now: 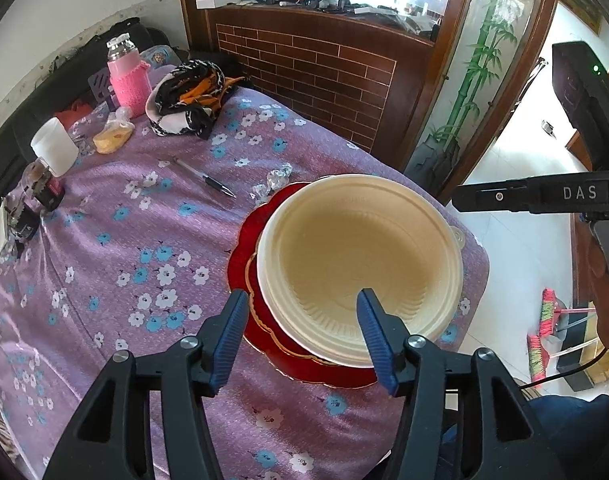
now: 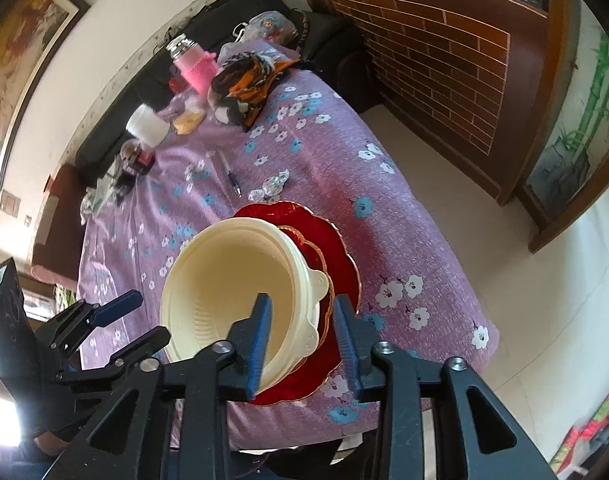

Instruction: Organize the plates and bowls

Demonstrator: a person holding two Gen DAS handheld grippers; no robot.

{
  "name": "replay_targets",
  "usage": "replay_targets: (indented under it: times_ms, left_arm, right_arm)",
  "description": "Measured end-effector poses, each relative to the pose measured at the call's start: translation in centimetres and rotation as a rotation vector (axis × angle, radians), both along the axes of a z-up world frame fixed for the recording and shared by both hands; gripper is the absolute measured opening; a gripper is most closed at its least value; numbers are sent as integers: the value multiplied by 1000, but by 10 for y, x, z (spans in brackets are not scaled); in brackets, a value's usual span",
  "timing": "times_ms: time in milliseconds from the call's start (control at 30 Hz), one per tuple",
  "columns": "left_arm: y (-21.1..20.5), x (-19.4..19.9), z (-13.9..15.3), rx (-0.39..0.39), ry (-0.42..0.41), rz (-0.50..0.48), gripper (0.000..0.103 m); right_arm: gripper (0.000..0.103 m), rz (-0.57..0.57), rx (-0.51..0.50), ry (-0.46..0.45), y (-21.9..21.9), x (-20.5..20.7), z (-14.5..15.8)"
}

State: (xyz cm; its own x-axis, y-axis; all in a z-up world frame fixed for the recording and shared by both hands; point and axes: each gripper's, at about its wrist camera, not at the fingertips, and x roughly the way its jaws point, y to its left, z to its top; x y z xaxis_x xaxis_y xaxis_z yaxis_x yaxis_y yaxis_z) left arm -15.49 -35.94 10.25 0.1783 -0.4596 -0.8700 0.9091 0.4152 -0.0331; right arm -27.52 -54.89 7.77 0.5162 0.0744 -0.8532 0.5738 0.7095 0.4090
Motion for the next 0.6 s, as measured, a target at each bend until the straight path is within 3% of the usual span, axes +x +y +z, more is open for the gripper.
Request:
replay_targets:
  times_ms: [600]
  left_arm:
    - [25, 7, 11, -38, -17, 22, 56]
  right_arm:
    - [41, -103, 32, -4, -1, -23, -10]
